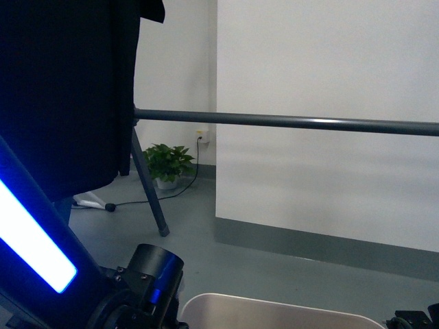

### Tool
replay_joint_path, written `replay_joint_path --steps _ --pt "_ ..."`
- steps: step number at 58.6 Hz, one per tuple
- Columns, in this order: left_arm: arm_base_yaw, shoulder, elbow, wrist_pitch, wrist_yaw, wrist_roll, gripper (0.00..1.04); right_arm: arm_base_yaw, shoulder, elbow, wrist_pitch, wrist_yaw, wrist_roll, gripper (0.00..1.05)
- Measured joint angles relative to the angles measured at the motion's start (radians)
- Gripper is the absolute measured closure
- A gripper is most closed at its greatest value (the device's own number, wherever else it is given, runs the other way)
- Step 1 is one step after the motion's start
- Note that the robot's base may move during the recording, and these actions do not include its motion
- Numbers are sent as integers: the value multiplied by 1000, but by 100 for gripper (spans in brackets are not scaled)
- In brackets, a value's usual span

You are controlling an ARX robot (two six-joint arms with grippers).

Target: Move hamper under clothes hanger

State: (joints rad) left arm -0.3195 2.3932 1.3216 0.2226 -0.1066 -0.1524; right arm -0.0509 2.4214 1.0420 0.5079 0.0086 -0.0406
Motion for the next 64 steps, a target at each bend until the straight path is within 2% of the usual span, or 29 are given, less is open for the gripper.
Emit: replay_joint_path --steps 37,50,64 --pt "22 0 -2 0 -13 0 101 22 0 0 0 -16 2 102" --pt "-32 0 -1 0 21 -1 101 -27 0 0 0 28 0 102" --pt "0 0 -1 0 1 0 101 -1 0 0 0 1 0 102"
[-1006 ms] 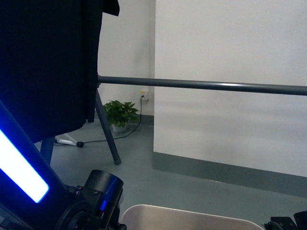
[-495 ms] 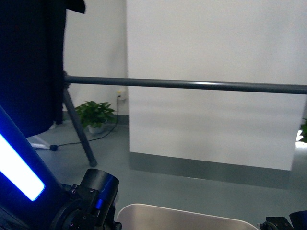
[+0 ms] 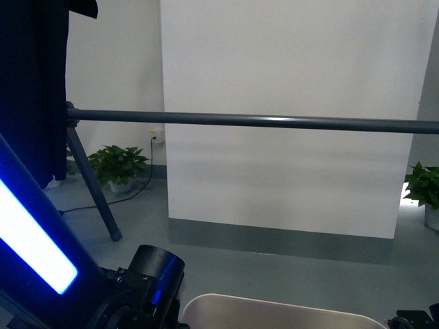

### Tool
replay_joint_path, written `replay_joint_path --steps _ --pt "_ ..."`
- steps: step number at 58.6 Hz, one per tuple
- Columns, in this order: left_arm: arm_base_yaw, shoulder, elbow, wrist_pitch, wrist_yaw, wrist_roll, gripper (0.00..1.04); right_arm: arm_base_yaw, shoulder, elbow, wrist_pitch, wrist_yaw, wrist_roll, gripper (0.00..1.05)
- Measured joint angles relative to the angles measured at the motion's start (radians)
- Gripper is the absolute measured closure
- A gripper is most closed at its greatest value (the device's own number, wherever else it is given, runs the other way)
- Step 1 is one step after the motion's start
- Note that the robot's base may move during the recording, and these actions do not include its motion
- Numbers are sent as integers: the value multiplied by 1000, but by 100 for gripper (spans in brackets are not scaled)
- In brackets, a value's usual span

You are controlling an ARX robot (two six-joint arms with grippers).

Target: Move hamper under clothes hanger

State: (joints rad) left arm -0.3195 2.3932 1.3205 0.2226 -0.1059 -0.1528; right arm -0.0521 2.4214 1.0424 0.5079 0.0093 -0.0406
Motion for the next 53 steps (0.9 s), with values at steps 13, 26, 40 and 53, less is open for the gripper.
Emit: replay_joint_path --steps 13,26,40,53 --pt "6 0 0 0 -2 0 101 8 0 0 0 0 0 102" --pt "-2 0 0 0 1 0 101 0 0 0 0 2 0 102" --pt "0 0 0 0 -4 1 91 2 0 0 0 -2 -2 101" --pt "1 -13 1 0 -6 4 55 2 0 0 0 5 -18 66"
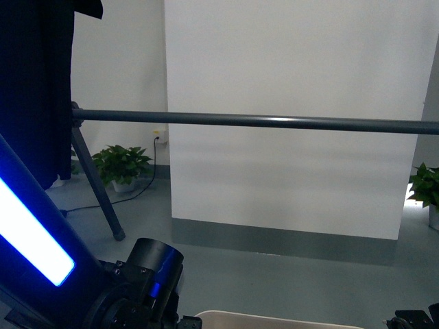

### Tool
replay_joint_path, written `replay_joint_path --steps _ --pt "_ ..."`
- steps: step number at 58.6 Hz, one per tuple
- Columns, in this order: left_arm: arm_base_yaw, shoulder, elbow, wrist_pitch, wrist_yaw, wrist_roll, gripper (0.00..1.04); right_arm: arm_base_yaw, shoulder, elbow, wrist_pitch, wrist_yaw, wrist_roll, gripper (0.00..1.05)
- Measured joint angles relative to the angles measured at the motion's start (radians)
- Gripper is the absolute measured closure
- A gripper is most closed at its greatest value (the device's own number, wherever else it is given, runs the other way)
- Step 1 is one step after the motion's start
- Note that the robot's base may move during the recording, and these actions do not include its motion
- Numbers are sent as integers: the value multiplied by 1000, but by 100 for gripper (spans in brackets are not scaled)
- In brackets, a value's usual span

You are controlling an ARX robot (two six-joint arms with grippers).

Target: Move hamper under clothes hanger

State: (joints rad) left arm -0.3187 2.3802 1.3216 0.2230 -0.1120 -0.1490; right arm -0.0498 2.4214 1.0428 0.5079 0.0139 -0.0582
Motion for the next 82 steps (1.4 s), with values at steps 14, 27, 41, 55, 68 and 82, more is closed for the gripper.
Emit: replay_joint_path --steps 14,27,41,55,68,82 --pt "0 0 0 0 0 0 16 0 0 0 0 0 -2 27" --pt "0 0 0 0 0 1 7 0 0 0 0 0 -5 8" --pt "0 0 0 0 0 1 7 0 0 0 0 0 -6 8" --pt "99 -98 -69 540 269 58 7 -95 -10 -69 732 -301 167 8" --pt "164 -274 20 459 285 109 7 -180 -266 -43 677 -336 166 8" --pt "177 -413 49 410 354 145 7 -211 -465 -61 634 -351 141 8"
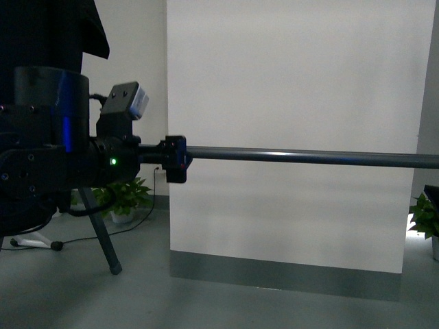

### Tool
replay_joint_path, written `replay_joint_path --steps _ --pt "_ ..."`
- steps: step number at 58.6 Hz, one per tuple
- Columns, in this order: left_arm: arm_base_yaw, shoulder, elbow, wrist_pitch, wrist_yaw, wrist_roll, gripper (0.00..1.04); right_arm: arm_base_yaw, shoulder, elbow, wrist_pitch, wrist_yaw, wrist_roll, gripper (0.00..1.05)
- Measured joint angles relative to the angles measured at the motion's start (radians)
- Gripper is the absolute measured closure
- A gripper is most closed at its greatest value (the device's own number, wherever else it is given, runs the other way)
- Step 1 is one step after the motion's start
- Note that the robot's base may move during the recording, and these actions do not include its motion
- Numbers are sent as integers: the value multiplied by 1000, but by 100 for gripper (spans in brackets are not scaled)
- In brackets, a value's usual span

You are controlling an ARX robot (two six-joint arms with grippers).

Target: Move hamper under clothes hanger

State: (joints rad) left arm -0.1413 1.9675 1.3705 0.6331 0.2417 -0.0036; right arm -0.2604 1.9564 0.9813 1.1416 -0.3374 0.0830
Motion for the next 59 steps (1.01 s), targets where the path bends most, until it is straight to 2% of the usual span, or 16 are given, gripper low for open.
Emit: replay_joint_path --steps 11,12,14,16,20,34,49,54,59 --pt "8 -30 0 13 1 -3 7 -6 -48 -40 43 -6 31 8" --pt "6 -33 -2 5 -32 1 8 -6 -48 -42 43 -6 32 8" --pt "3 -51 -30 -25 -163 1 15 -5 -50 -45 32 4 28 9" --pt "3 -82 -93 -15 -274 2 22 2 -79 -58 -65 44 4 15" --pt "8 -153 -231 43 -349 1 35 18 -156 -142 -178 110 -37 27" --pt "40 -347 -545 188 -341 2 67 76 -340 -374 -126 158 -72 59" --pt "64 -481 -795 270 -316 1 101 122 -480 -568 -95 206 -79 93" --pt "70 -530 -866 290 -308 2 101 133 -529 -622 -93 219 -82 104" --pt "77 -580 -927 304 -301 1 101 147 -580 -669 -93 230 -82 103"
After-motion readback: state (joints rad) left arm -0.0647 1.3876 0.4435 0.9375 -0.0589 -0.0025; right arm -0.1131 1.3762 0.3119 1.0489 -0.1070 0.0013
